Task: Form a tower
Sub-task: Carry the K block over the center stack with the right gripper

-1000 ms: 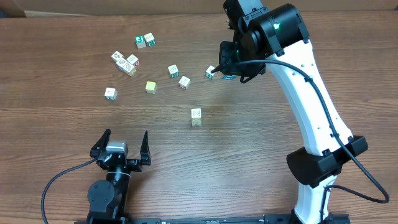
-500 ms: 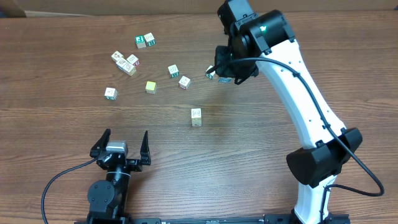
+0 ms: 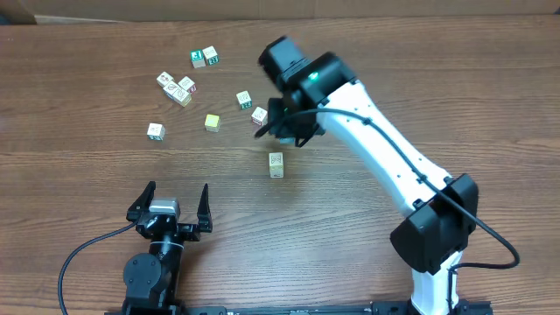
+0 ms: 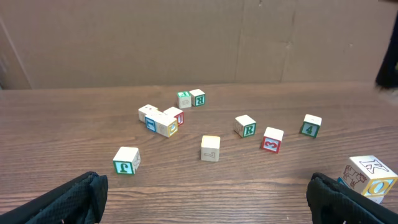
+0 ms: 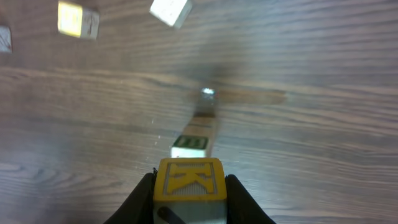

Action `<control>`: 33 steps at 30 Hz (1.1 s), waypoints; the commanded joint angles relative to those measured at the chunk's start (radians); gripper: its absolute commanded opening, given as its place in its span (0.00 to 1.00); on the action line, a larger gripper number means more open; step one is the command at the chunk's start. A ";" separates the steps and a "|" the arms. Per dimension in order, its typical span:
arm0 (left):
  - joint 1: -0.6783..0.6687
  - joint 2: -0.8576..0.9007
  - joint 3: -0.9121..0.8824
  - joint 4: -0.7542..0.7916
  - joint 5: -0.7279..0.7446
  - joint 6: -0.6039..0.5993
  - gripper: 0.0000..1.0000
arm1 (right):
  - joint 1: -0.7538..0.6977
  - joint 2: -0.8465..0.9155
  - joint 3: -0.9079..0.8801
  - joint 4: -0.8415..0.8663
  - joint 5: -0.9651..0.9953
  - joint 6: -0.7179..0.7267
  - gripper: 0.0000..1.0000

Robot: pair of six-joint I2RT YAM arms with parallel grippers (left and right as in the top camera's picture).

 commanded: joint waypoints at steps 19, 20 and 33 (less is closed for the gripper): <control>0.007 -0.011 -0.003 0.003 0.011 0.016 1.00 | 0.060 -0.018 -0.082 0.055 0.018 0.019 0.18; 0.007 -0.011 -0.003 0.003 0.012 0.016 1.00 | 0.064 -0.018 -0.082 0.054 0.025 0.026 0.18; 0.007 -0.011 -0.003 0.003 0.012 0.016 1.00 | 0.112 -0.016 -0.082 0.042 0.127 0.094 0.18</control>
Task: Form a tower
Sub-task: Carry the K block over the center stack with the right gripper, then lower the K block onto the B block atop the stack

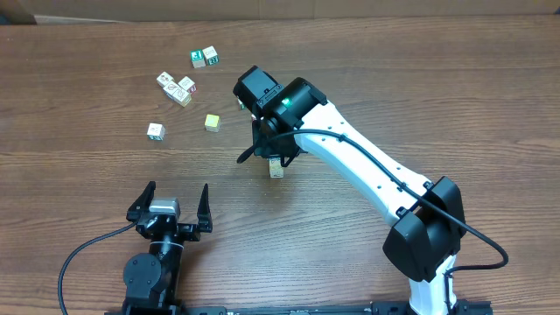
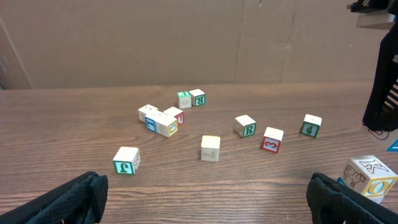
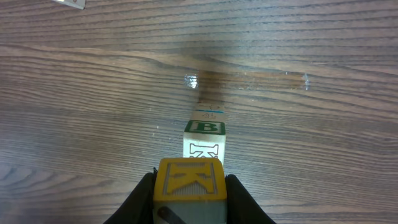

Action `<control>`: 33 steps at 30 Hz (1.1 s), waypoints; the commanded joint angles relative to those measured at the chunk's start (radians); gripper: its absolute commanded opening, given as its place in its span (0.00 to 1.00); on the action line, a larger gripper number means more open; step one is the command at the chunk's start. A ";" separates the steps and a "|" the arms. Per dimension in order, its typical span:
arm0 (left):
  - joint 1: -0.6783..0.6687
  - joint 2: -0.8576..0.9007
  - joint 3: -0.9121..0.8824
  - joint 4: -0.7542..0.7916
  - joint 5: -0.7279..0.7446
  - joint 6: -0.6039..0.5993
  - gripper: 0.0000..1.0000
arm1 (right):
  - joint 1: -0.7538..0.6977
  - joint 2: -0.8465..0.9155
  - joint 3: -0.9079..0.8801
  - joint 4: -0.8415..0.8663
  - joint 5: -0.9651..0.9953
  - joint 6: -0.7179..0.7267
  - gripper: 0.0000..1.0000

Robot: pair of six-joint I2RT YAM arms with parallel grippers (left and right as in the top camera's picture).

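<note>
My right gripper (image 3: 189, 190) is shut on a block with a yellow K face (image 3: 189, 179). It hangs over a short stack of blocks (image 3: 204, 138), whose top shows a green B. From overhead the right gripper (image 1: 269, 144) partly covers the stack (image 1: 276, 169). The same stack (image 2: 370, 178) shows at the right edge of the left wrist view. My left gripper (image 1: 171, 203) stays open near the table's front edge, holding nothing.
Several loose letter blocks lie at the back left: a pair (image 1: 205, 57), a cluster (image 1: 178, 87), a single block (image 1: 156, 131) and a yellow one (image 1: 212, 122). A cardboard wall (image 2: 186, 43) bounds the far side of the table.
My right gripper, still shut on the K block, has moved left and nearer, from back right of the stack to over it. The left arm has not moved.
</note>
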 commanded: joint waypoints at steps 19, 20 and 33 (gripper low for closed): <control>0.007 -0.011 -0.004 0.002 0.012 0.016 1.00 | 0.030 0.044 -0.002 0.002 0.084 0.014 0.22; 0.007 -0.011 -0.004 0.002 0.012 0.016 1.00 | 0.030 0.044 -0.002 0.002 0.083 0.013 0.21; 0.007 -0.011 -0.003 0.002 0.012 0.016 1.00 | 0.030 0.045 -0.002 0.005 0.084 0.015 0.22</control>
